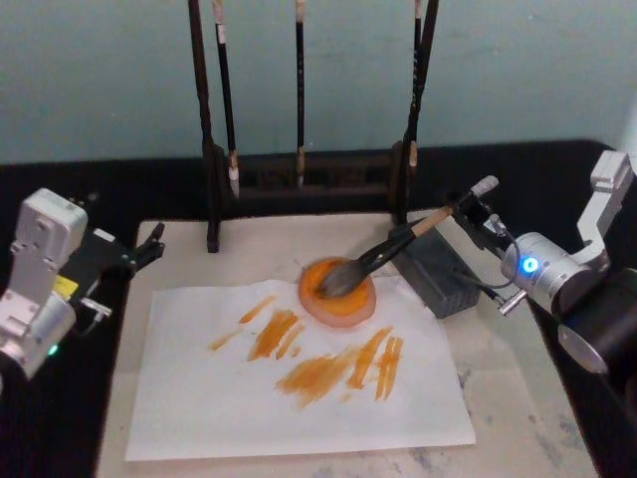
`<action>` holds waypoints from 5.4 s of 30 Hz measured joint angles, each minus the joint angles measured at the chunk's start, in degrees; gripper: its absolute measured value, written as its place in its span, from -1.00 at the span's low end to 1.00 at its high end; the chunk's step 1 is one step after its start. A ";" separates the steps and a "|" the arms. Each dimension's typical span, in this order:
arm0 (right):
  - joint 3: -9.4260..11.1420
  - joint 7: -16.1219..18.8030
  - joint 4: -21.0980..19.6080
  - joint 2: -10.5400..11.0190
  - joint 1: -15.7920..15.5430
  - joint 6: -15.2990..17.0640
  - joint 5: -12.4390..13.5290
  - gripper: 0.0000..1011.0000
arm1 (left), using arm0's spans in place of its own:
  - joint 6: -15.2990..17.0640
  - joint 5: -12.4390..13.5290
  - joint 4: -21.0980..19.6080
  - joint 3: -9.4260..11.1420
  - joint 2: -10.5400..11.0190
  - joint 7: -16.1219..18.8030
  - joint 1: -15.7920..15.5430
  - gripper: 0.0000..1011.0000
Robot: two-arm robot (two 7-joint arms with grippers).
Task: Pick up the brush from the inkstone, write on the paper, then place the brush back to its original position.
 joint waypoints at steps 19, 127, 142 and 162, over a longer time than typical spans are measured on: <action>-0.97 0.09 0.59 0.69 0.32 -0.63 2.14 -0.69 | 0.00 0.00 0.00 0.00 0.00 0.00 0.00 0.98; -15.64 -13.35 -12.56 10.94 -10.18 -23.99 -49.81 0.98 | 0.00 0.00 0.00 0.00 0.00 0.00 0.00 0.98; -15.58 -13.31 -12.44 10.87 -10.16 -23.83 -50.13 0.98 | 0.00 0.00 0.00 0.00 0.00 0.00 0.00 0.98; -15.58 -13.31 -12.52 10.94 -10.17 -23.91 -49.96 0.98 | 0.00 0.00 0.00 0.00 0.00 0.00 0.00 0.98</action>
